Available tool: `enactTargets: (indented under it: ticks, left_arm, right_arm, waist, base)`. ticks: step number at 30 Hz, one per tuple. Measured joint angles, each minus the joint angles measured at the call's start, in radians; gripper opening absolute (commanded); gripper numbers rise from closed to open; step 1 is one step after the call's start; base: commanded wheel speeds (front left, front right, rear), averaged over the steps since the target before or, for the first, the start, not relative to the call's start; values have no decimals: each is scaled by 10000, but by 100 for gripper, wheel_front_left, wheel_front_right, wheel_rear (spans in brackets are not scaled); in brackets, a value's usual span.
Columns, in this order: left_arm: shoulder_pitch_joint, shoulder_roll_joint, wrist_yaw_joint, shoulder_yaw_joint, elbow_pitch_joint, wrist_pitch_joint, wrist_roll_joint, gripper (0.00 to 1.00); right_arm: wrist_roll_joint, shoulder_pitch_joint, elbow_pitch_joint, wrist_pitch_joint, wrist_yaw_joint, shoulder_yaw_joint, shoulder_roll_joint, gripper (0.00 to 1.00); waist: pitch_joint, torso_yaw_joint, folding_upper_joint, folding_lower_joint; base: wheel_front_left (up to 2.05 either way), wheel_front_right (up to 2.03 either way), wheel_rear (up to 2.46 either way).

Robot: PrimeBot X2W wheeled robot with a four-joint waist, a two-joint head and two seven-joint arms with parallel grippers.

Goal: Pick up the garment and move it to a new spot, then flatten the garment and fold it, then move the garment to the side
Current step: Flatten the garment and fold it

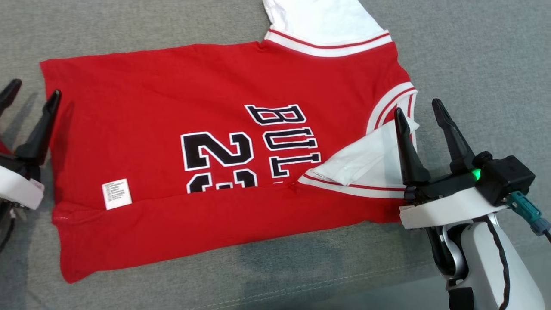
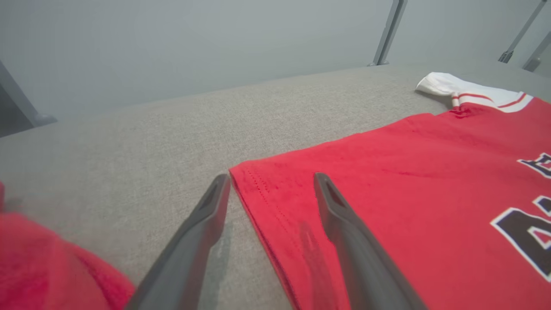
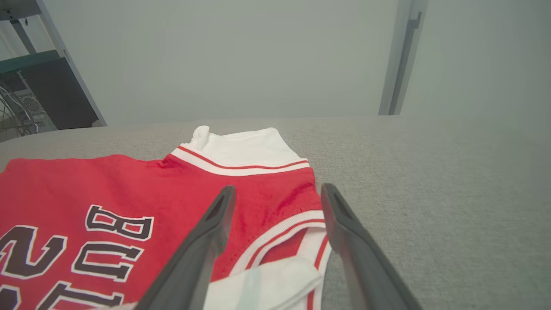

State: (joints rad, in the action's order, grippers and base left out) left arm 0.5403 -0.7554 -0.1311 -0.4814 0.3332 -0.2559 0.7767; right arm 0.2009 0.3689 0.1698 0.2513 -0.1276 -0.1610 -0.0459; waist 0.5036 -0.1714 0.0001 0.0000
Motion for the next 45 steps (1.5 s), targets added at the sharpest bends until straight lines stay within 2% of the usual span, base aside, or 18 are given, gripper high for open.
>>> enactTargets:
  ticks: [7, 15, 17, 18, 19, 20, 23, 27, 29, 30, 31, 33, 36, 37, 38, 39, 40, 45]
  left_arm:
    - [725, -855, 0, -407, 203, 6, 443, 100]
    - [1313, -1248, 0, -433, 796, 374, 1030, 100]
    - [1435, -1308, 0, -541, 798, 458, 1145, 86]
    - [1462, -1340, 0, -583, 779, 456, 1189, 56]
    - [1463, -1348, 0, -619, 773, 456, 1300, 43]
    - [1475, -1352, 0, -700, 773, 458, 1367, 40]
    - [1527, -1323, 0, -965, 844, 531, 1421, 47]
    - [1604, -1141, 0, -1308, 1064, 633, 1528, 69]
    - [1635, -1131, 0, -1463, 1179, 798, 1586, 73]
    - [1643, -1131, 0, -1505, 1221, 853, 1613, 68]
    - [1651, -1145, 0, -1530, 1258, 855, 1659, 58]
    - [1655, -1210, 0, -1588, 1346, 895, 1756, 57]
    - [1721, -1394, 0, -1682, 1400, 895, 1829, 77]
    - [1721, -1394, 0, -1682, 1400, 895, 1829, 77]
    - [1778, -1417, 0, -1722, 1436, 901, 1896, 73]
    - [1861, -1452, 0, -1789, 1505, 968, 1962, 13]
    - [1860, -1469, 0, -1837, 1509, 970, 1979, 0]
    - [1875, -1367, 0, -2017, 1513, 857, 2029, 0]
  right_arm:
    - [205, -489, -759, 0, 0, -454, 13, 100]
    - [403, -978, -1302, 2, 0, -723, 21, 100]
    - [414, -1049, -1333, 2, 0, -719, 23, 100]
    - [414, -1101, -1342, 2, 2, -717, 25, 100]
    - [414, -1132, -1342, 2, 2, -711, 25, 100]
    - [414, -1131, -1342, 2, 0, -694, 23, 100]
    - [416, -1122, -1302, 2, 2, -644, 27, 100]
    - [449, -1102, -1246, 0, 2, -648, 25, 100]
    - [464, -1057, -1216, 2, 0, -671, 25, 100]
    - [470, -1027, -1200, 2, 0, -702, 25, 100]
    - [474, -995, -1189, 2, 0, -729, 27, 100]
    - [506, -894, -1191, 2, 2, -796, 25, 100]
    - [512, -914, -1214, 2, 2, -815, 25, 100]
    - [512, -914, -1214, 2, 2, -815, 25, 100]
    - [512, -916, -1221, 2, 2, -817, 25, 100]
    - [512, -924, -1227, 2, 0, -813, 25, 100]
    - [512, -928, -1227, 2, 2, -805, 25, 100]
    - [512, -941, -1220, 2, 2, -675, 25, 100]
  waist:
    - [525, -706, 0, 0]
    - [862, -1206, 0, 0]
    - [903, -1209, -1, 0]
    - [914, -1196, 0, 0]
    - [920, -1176, 0, 0]
    - [916, -1145, 0, 0]
    - [857, -1039, 0, 0]
    - [711, -943, 0, 0]
    - [677, -938, 0, 0]
    - [663, -954, 0, 0]
    - [654, -979, 0, 0]
    - [637, -1098, 0, -1]
    - [648, -1248, 0, 0]
    - [648, -1248, 0, 0]
    - [653, -1280, 0, 0]
    - [653, -1328, 0, 0]
    - [641, -1339, 0, 0]
    - [510, -1265, 0, 0]
  base:
    - [0, 0, 0]
    - [0, 0, 0]
    - [0, 0, 0]
    - [0, 0, 0]
    - [0, 0, 0]
    - [0, 0, 0]
    - [0, 0, 0]
    - [0, 0, 0]
    - [0, 0, 0]
    - [0, 0, 0]
    - [0, 0, 0]
    - [0, 0, 0]
    - [0, 0, 0]
    - [0, 0, 0]
    - [0, 0, 0]
    - [0, 0, 0]
    - [0, 0, 0]
    - [0, 0, 0]
